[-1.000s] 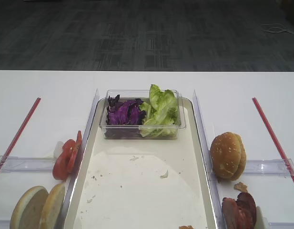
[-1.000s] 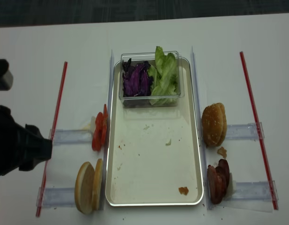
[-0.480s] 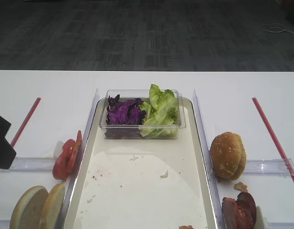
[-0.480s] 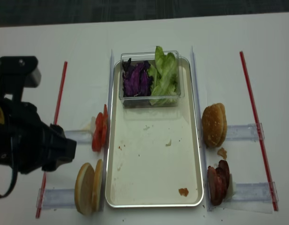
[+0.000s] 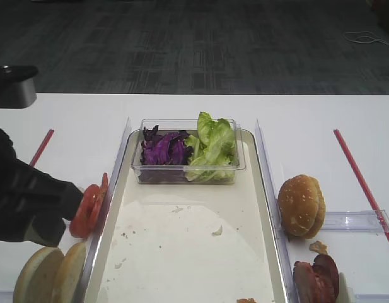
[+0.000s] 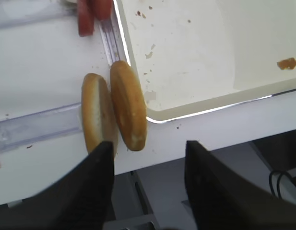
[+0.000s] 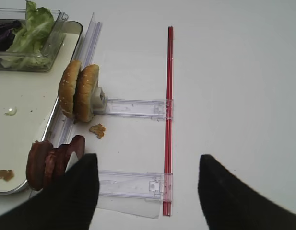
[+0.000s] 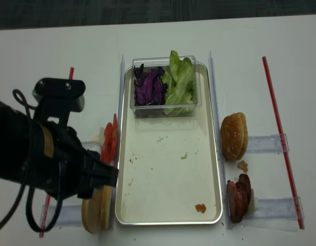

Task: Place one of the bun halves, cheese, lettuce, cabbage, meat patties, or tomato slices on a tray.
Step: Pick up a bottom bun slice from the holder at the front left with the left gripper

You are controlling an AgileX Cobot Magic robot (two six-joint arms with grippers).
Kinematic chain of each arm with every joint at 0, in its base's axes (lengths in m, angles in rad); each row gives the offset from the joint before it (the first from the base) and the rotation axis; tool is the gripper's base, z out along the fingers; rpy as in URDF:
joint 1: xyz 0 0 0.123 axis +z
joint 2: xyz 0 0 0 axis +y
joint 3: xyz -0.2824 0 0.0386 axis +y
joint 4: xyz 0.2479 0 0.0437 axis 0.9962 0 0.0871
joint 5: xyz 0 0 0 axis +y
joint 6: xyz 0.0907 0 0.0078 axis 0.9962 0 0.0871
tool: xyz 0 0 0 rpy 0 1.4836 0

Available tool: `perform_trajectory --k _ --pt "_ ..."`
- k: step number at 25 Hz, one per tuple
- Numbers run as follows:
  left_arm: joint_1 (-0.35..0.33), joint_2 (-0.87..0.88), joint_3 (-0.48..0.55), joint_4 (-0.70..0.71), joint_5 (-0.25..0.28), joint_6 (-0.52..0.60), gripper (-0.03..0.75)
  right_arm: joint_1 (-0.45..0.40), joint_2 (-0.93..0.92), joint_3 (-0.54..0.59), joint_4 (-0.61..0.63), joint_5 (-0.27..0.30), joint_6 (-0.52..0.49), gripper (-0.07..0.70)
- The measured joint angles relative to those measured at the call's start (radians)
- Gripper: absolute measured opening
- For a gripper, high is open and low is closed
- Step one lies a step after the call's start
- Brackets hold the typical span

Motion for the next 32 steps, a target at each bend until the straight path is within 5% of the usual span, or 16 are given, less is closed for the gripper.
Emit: perform_trajectory --k 9,32 --pt "-0.095 0.072 0.000 0.066 -0.023 -0.125 0.324 0.000 0.000 0.000 0.000 0.000 0.000 0.470" --pt "-0.097 0.246 0.010 0.110 -0.074 -0.200 0.324 0.000 0.000 0.002 0.000 0.000 0.000 0.470"
